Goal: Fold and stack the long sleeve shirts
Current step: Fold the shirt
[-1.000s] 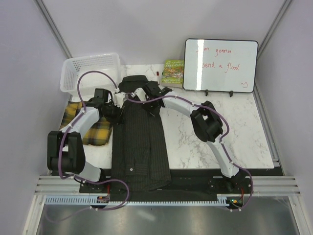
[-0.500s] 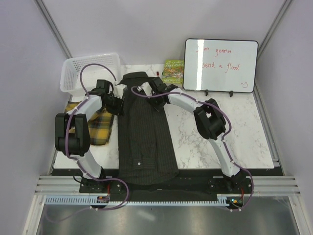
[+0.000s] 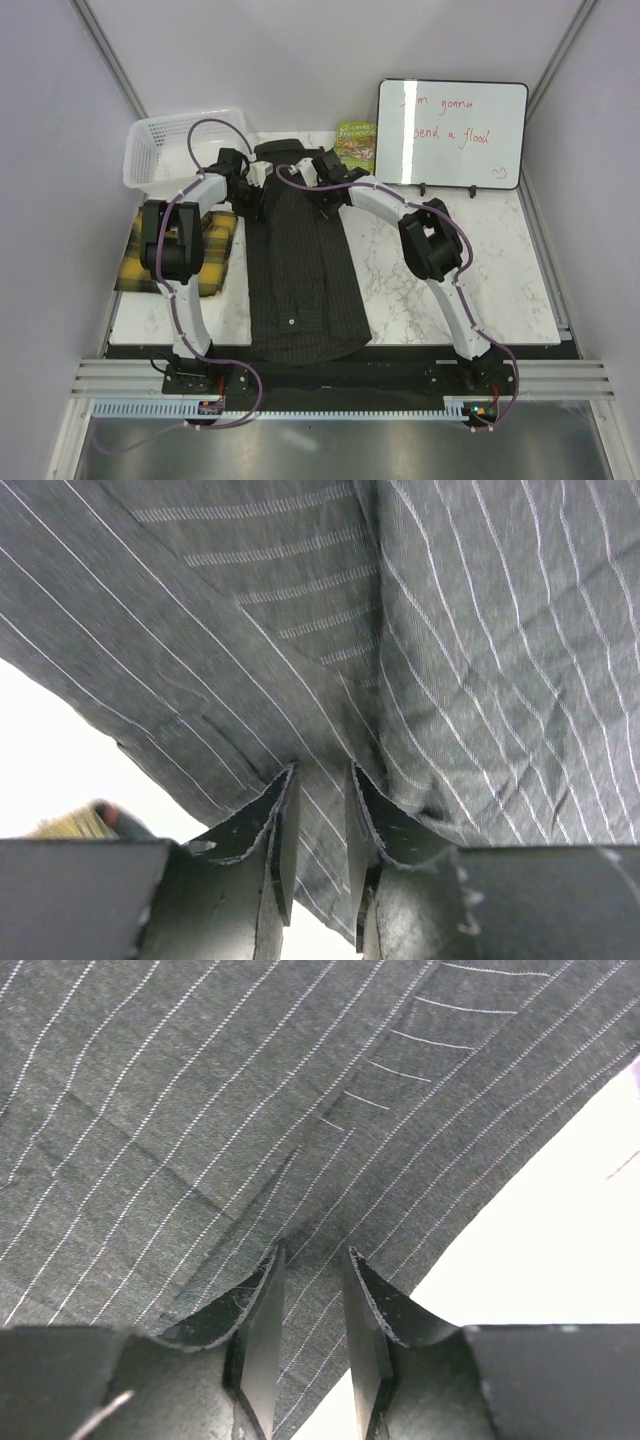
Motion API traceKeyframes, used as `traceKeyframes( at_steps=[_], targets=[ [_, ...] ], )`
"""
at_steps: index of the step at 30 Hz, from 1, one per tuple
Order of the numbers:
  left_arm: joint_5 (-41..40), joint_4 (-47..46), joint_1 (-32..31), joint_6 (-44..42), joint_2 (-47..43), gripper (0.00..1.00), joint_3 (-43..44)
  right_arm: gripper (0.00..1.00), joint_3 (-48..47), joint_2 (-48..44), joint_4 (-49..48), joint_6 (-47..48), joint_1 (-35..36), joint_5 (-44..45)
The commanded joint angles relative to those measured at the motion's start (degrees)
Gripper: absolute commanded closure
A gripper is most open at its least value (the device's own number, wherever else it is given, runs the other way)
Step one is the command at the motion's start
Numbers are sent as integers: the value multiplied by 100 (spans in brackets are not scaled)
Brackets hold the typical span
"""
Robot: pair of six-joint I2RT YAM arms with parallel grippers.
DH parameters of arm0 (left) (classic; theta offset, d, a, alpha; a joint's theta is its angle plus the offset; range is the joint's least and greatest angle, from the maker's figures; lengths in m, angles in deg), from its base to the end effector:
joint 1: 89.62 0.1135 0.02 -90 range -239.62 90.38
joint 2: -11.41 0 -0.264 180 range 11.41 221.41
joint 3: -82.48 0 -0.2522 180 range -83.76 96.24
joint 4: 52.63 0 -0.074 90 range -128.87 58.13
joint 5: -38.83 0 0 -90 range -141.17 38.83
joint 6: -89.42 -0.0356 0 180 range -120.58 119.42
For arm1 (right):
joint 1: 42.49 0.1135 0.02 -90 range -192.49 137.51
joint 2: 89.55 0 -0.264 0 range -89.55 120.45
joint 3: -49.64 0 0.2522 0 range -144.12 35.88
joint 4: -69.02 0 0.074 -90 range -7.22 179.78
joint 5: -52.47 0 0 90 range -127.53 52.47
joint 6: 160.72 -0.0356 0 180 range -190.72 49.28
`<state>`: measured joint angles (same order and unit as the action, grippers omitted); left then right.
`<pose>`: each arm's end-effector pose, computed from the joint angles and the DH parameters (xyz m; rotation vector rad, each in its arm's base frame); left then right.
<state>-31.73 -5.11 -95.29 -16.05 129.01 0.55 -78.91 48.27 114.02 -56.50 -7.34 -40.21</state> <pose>0.4187 -0.0535 0.1641 0.5846 2.6237 -0.4119 0.4312 0.3056 0.1612 -1.0735 2.2898 0.2062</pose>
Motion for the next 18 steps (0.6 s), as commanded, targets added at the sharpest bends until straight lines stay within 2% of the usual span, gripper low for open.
traceKeyframes(
  at_steps=[1, 5, 7, 12, 16, 18],
  targets=[
    [-73, -97, -31, 333, 211, 70, 577, 61, 27, 439, 268, 11, -193, 76],
    [270, -185, -48, 351, -331, 68, 596, 54, 236, -139, 312, 37, -193, -565],
    [446, -142, -92, 325, -754, 66, 420, 50, 664, -816, 321, 98, -193, -891],
    [569, 332, -312, 35, -2045, 63, -721, 48, 2061, -2309, 382, 300, -185, -1524],
    [727, 491, -513, -35, -2540, 62, -1933, 51, 2916, -2690, 628, 546, -62, -1701],
    [693, 500, -619, -53, -2540, 62, -2207, 52, 3363, -2751, 559, 547, 0, -1779]
  ],
)
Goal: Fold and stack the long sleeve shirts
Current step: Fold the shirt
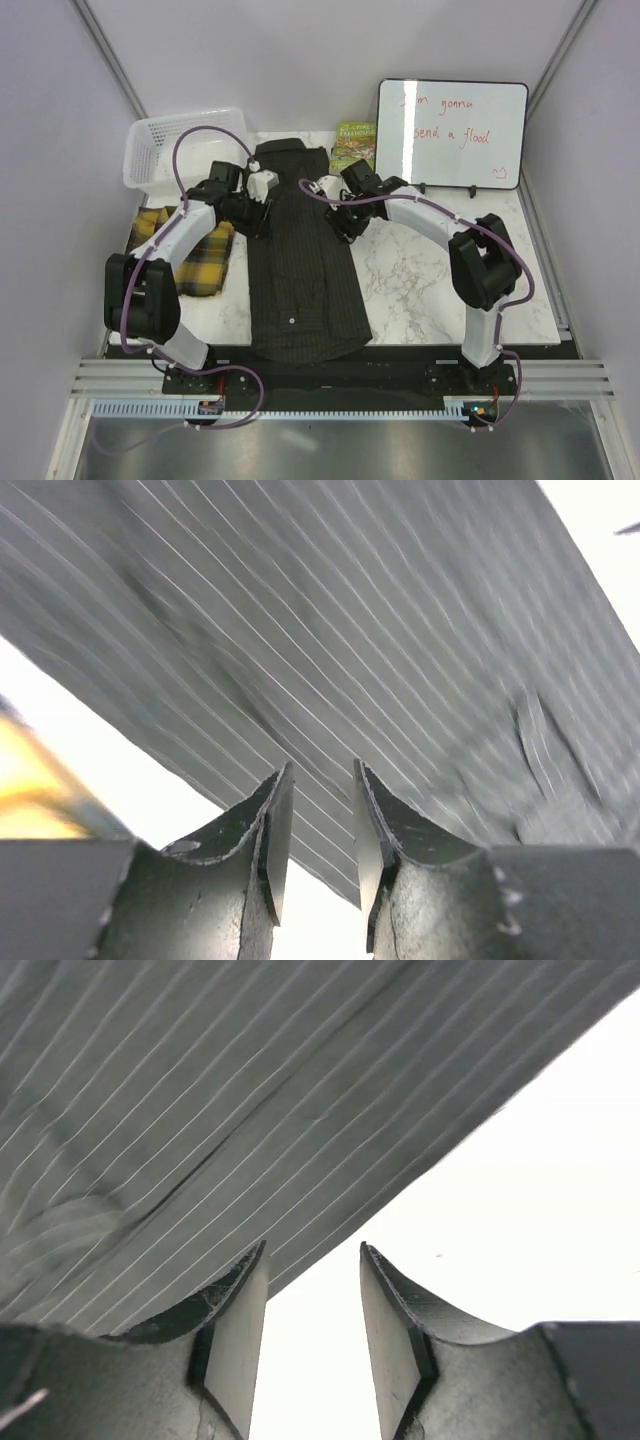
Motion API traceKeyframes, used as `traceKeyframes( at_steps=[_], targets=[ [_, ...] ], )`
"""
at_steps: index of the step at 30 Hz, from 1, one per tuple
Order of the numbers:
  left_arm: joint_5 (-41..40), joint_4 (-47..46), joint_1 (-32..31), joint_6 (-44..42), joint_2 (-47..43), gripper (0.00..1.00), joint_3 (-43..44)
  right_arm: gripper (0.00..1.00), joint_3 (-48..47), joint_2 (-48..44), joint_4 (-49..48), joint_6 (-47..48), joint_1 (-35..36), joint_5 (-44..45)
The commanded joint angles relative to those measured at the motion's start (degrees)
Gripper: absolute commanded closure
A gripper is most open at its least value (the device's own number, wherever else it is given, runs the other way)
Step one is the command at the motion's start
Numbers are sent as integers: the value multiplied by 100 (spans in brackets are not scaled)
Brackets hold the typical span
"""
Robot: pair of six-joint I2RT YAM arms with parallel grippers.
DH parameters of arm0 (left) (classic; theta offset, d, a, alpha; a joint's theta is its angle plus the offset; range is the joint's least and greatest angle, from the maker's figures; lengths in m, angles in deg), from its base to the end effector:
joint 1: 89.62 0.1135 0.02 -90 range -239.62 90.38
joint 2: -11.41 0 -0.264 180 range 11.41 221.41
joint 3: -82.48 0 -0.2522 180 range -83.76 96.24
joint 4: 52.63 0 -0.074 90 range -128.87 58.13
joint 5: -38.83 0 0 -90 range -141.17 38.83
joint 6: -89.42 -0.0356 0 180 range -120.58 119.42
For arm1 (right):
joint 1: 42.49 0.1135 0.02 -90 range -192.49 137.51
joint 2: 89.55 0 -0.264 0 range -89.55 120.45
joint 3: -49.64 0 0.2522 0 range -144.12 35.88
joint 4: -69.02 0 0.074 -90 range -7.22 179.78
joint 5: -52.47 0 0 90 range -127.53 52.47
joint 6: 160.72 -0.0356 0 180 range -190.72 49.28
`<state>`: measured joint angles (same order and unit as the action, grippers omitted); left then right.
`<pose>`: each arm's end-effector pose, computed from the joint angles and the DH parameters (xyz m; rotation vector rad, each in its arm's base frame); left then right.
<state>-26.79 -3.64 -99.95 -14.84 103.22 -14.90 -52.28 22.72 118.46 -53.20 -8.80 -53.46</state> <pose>0.3254 -0.0742 0.2467 0.6902 2.4360 -0.5209 0.3462 0.2425 0.2190 -1.2221 2.3211 0.4626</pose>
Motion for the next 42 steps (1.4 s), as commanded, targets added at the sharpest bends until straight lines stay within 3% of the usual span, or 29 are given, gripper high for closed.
traceKeyframes(
  at_steps=[1, 8, 17, 21, 23, 29, 30, 31, 33, 34, 35, 39, 42],
  targets=[
    [146, 336, -232, -165, 65, 62, -811, 52, 817, -197, -25, 182, 207, -464],
    [-319, 248, -347, -226, 776, 64, -585, 54, 1038, 268, -509, -134, 366, -412],
    [-750, 55, -110, -305, 2243, 66, 865, 54, -60, 1340, -571, -152, 164, -8],
    [-620, 142, -4, -419, 2272, 65, 1497, 53, -534, 1307, -449, -135, 146, -60],
    [-208, 239, -4, -428, 2000, 63, 1490, 51, -719, 1097, -361, -82, 146, -60],
    [768, 599, 13, -849, 15, 54, 1025, 41, -686, -210, -70, 234, 138, -315],
    [1100, 652, 126, -1016, -640, 32, 841, 38, -633, -406, -27, 287, 146, -341],
    [1382, 844, 232, -1487, -951, 17, 753, 36, -571, -834, -9, 366, 146, -359],
    [1858, 969, 452, -1816, -1654, 1, 446, 28, -352, -1284, 53, 743, 138, -394],
    [1825, 899, 453, -1904, -2223, 1, 331, 19, -255, -1721, 36, 901, 138, -420],
    [1816, 838, 453, -1861, -2438, 1, 234, 2, 59, -1935, -78, 1016, 129, -386],
    [2272, 469, 444, -2044, -3177, 1, -425, 2, 510, -2525, -264, 1489, 155, -797],
    [2430, 1762, 444, -3646, -3328, 1, -461, 2, 633, -2552, 403, 2349, 321, -1238]
  ],
)
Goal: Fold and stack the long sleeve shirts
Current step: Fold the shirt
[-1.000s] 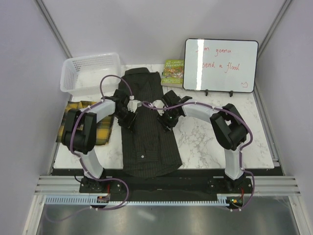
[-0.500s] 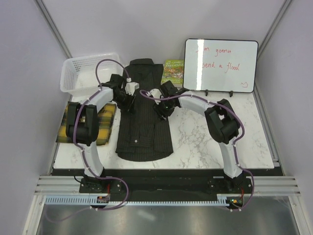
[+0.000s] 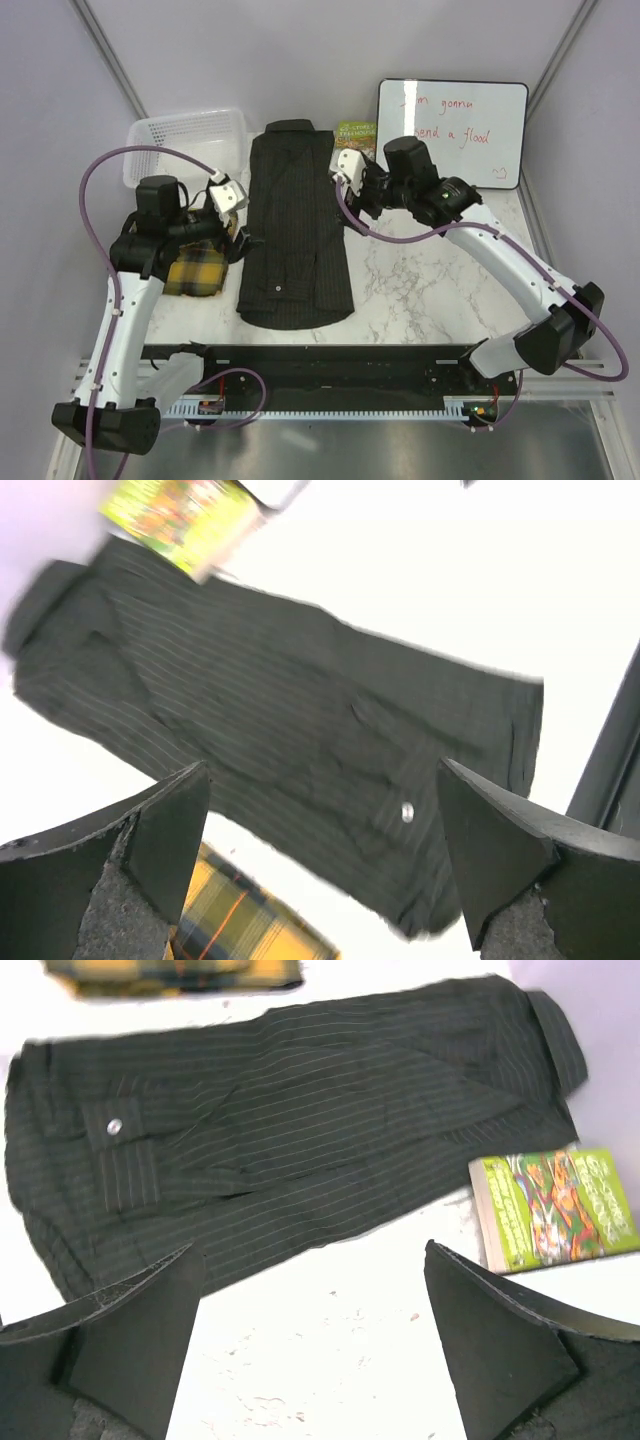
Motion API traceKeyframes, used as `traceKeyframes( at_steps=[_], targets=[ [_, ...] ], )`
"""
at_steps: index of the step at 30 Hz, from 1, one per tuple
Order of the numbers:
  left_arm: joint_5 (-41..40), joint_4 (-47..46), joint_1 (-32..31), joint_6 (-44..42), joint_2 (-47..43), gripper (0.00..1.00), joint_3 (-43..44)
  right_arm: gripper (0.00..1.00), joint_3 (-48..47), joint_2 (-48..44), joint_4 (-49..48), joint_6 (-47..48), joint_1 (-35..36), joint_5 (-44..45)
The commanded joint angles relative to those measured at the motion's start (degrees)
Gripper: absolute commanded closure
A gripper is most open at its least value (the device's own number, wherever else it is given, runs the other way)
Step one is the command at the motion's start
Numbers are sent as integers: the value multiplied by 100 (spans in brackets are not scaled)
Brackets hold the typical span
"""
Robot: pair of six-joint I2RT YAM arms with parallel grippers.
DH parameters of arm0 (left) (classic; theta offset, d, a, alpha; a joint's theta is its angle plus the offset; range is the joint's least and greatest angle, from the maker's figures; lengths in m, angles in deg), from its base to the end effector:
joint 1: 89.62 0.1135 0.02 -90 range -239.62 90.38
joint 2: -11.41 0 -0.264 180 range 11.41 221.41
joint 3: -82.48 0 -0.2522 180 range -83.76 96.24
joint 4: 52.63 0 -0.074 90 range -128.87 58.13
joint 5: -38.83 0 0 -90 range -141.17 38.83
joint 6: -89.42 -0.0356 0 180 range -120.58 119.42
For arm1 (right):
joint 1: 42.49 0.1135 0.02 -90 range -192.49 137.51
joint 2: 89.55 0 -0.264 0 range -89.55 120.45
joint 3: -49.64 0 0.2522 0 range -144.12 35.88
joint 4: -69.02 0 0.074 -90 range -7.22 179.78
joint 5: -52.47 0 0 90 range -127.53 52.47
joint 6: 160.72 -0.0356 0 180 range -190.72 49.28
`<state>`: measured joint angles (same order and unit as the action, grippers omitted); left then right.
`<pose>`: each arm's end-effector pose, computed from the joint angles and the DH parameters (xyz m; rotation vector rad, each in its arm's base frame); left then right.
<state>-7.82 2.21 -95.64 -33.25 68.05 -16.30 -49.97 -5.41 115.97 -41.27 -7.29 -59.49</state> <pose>0.1868 -0.0443 0.3886 1.0542 1.6739 -0.4906 0.2598 0.1996 0.3875 -1.3145 1.6509 0.4655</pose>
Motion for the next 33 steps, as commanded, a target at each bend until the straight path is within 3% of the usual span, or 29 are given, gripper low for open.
traceKeyframes(
  at_steps=[1, 2, 3, 4, 6, 9, 12, 19, 25, 30, 33],
  targets=[
    [473, 1609, 31, -2866, 207, 1, -417, 2, 715, 235, 767, 1377, 258, -626],
    [359, 2110, 248, -3164, 250, 1, -775, 2, 988, 182, 1012, 1727, 416, -774],
    [419, 2419, 451, -4350, 251, 1, -1005, 2, 1330, 86, 953, 2305, 531, -706],
    [411, 2692, 592, -4945, 233, 1, -1259, 2, 2082, -141, 752, 2380, 680, -505],
    [244, 2573, 848, -5738, 6, 1, -2068, 4, 2684, -248, 233, 2643, 1102, -73],
    [261, 2029, 866, -6303, -320, 5, -2868, 13, 3441, -144, -364, 2864, 1314, 103],
    [148, 1658, 857, -6969, -461, 7, -3501, 14, 3750, 23, -646, 3206, 1480, 191],
    [60, 683, 866, -7245, -444, 11, -4346, 15, 3926, 278, -1042, 3260, 1841, 393],
    [-29, 130, 857, -7289, 100, 12, -4365, 19, 3812, 595, -1323, 3304, 1982, 350],
    [-108, -47, 857, -7403, 549, 26, -4303, 23, 3899, 814, -1473, 3435, 2114, 385],
    [-38, -56, 857, -7412, 585, 29, -4311, 26, 3917, 946, -1649, 3401, 2123, 429]
  ],
)
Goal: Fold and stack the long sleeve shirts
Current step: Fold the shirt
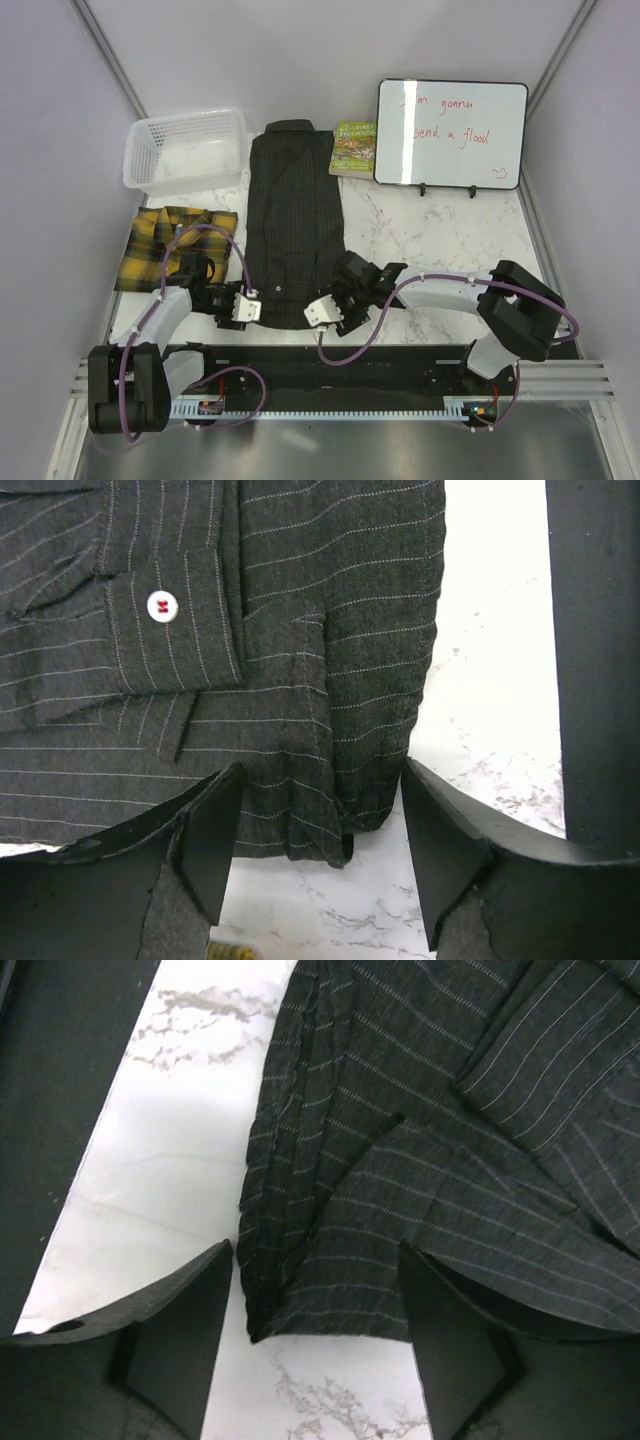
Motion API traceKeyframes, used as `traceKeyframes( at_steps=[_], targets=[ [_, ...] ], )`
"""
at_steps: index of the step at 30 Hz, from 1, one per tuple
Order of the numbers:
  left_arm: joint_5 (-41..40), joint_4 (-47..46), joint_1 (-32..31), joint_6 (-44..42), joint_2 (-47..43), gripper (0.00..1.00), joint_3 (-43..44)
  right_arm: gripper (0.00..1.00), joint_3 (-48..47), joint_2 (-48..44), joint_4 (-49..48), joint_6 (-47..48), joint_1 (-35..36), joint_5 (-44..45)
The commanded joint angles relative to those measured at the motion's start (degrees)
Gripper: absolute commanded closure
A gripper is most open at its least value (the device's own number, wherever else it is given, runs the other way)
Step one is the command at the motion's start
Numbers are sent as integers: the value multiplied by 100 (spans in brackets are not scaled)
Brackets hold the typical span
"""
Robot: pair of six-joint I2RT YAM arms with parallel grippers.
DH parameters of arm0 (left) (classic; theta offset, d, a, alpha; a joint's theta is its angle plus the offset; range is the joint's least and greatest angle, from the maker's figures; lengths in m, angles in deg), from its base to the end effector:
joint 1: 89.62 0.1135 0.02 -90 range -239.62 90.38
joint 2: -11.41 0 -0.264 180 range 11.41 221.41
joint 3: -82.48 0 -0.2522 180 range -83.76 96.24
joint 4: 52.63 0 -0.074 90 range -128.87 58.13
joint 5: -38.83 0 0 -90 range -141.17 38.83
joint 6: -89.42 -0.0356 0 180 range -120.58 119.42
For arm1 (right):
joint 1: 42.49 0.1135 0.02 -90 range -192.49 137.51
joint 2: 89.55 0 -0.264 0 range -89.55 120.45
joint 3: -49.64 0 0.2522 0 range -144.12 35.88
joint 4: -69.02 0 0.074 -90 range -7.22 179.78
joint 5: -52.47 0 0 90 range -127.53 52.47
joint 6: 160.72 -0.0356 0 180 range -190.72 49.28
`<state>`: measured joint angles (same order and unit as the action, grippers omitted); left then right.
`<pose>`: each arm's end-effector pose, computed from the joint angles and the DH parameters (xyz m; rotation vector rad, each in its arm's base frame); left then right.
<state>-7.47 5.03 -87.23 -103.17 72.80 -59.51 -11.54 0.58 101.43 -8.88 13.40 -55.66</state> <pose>0.1415 -0.0187 0.1467 1.8976 1.4880 -0.4387 0.1551 0.2488 0.1608 -2.2826 1.2550 0.3802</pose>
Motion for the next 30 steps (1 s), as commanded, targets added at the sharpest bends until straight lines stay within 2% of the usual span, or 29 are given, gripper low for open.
traceKeyframes(
  at_steps=[1, 3, 5, 6, 7, 8, 9, 10, 12, 15, 16, 20, 26, 27, 30],
  targets=[
    [-72, -330, 16, -455, 102, 30, -25, 30, 40, 374, -248, 109, 61, 46],
    [-107, -329, -2, -586, 137, 34, -87, 41, 22, 461, -301, 56, 61, 55],
    [-151, -338, -11, -614, 189, 48, -113, 49, 13, 514, -319, 56, 53, 64],
    [-143, -338, -2, -544, 259, 54, -105, 58, 5, 532, -293, 56, 53, 55],
    [-108, -347, -2, -474, 295, 68, -44, 64, -13, 524, -240, 65, 53, 20],
    [-90, -338, -2, -395, 304, 73, -17, 70, -22, 506, -240, 4, 53, 29],
    [-55, -338, -19, -246, 286, 78, 18, 84, -48, 488, -248, -110, 53, 64],
    [-20, -347, -20, -166, 182, 89, 62, 90, -126, 488, -240, -224, 53, 186],
    [59, -330, -55, 71, -3, 98, 89, 100, -197, 384, -170, -453, 53, 222],
    [147, 99, -125, -93, -573, 98, 141, 100, -373, 94, 199, -803, 53, -32],
    [156, 580, -142, -191, -714, 98, 194, 100, -399, 6, 304, -936, 96, -76],
    [288, 1486, -169, -305, -1461, 98, 308, 100, -409, -477, 551, -1253, 184, -234],
    [375, 2762, -169, -587, -2279, 98, 527, 100, -233, -1347, 1034, -1552, 658, -200],
    [411, 3165, -169, -587, -2463, 98, 598, 100, -198, -1557, 1105, -1587, 711, -191],
    [569, 3441, -169, -166, -2535, 98, 975, 100, -294, -1892, 1333, -1702, 800, -173]
  ],
)
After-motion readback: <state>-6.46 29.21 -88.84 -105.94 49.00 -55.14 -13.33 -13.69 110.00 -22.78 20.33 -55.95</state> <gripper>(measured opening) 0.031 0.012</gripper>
